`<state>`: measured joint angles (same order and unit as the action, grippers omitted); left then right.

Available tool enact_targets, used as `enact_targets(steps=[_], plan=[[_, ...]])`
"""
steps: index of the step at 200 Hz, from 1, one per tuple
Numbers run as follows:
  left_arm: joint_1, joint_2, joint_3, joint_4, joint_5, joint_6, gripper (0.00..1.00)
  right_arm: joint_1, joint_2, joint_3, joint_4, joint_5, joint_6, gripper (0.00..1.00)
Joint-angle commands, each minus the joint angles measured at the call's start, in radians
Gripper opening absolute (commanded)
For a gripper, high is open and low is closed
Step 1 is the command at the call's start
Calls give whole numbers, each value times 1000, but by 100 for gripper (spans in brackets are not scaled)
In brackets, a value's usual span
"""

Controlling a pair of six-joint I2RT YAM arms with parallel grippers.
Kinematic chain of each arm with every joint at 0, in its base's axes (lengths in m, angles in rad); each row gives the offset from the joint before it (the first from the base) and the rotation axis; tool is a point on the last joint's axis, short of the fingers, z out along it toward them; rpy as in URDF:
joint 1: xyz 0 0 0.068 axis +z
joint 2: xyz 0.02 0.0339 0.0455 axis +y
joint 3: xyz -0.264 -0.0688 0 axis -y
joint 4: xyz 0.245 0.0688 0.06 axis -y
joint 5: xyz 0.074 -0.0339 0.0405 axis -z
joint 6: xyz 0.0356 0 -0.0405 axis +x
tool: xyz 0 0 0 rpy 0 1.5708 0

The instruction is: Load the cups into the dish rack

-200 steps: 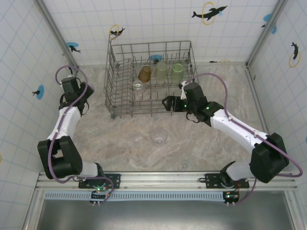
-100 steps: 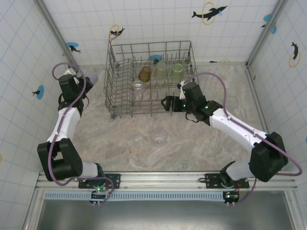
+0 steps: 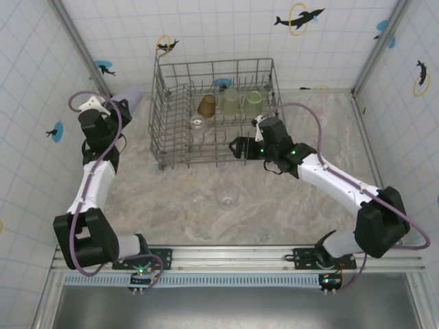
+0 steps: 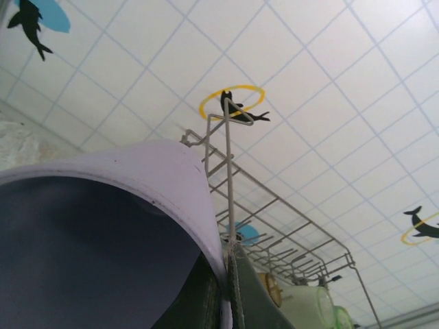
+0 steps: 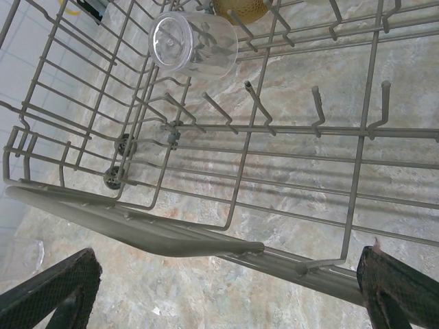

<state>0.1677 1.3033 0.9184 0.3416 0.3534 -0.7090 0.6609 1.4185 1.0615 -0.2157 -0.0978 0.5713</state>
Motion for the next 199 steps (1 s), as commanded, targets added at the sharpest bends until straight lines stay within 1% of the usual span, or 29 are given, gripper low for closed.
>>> enact_targets(steps=[1, 33, 49, 63, 123, 144, 147, 160, 199], plan=[[-15, -15, -34, 115, 66, -53, 0, 9, 26, 29, -13, -2, 5, 99], [-28, -1, -24, 163, 109, -85, 0, 9, 47, 46, -3, -27, 14, 99], [-30, 6, 6, 152, 129, -69, 0, 12, 50, 50, -4, -28, 18, 99], [-29, 4, 23, 129, 118, -47, 0, 13, 46, 49, -4, -26, 18, 99], [-30, -12, 50, 161, 80, -63, 0, 12, 36, 45, -13, -18, 19, 99], [-32, 11, 50, 190, 131, -108, 0, 12, 38, 43, -7, -17, 21, 99], [-32, 16, 80, 197, 140, -116, 0, 13, 38, 44, -5, -18, 21, 99], [-35, 29, 88, 218, 171, -144, 0, 14, 42, 49, -6, -21, 21, 99], [-68, 46, 96, 241, 215, -149, 0, 8, 48, 79, -14, -29, 19, 99]])
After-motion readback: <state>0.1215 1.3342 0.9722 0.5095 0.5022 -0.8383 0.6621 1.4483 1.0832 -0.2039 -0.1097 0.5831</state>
